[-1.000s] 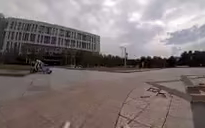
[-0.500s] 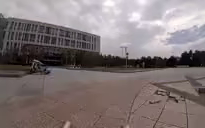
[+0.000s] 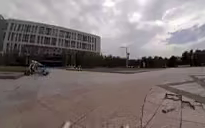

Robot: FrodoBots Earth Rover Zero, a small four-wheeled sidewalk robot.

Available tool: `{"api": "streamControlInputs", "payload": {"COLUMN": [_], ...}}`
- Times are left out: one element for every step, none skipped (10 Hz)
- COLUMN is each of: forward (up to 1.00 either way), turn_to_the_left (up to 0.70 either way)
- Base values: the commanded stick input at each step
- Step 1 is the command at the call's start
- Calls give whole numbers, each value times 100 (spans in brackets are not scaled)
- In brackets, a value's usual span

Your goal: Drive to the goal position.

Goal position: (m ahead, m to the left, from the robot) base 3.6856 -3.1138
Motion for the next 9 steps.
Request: {"api": "streamControlInputs", "payload": {"forward": [70, 70, 70, 70, 70, 70, 70, 70, 70], "turn_to_the_left": [14, 31, 32, 25, 2, 0, 0, 0, 0]}}
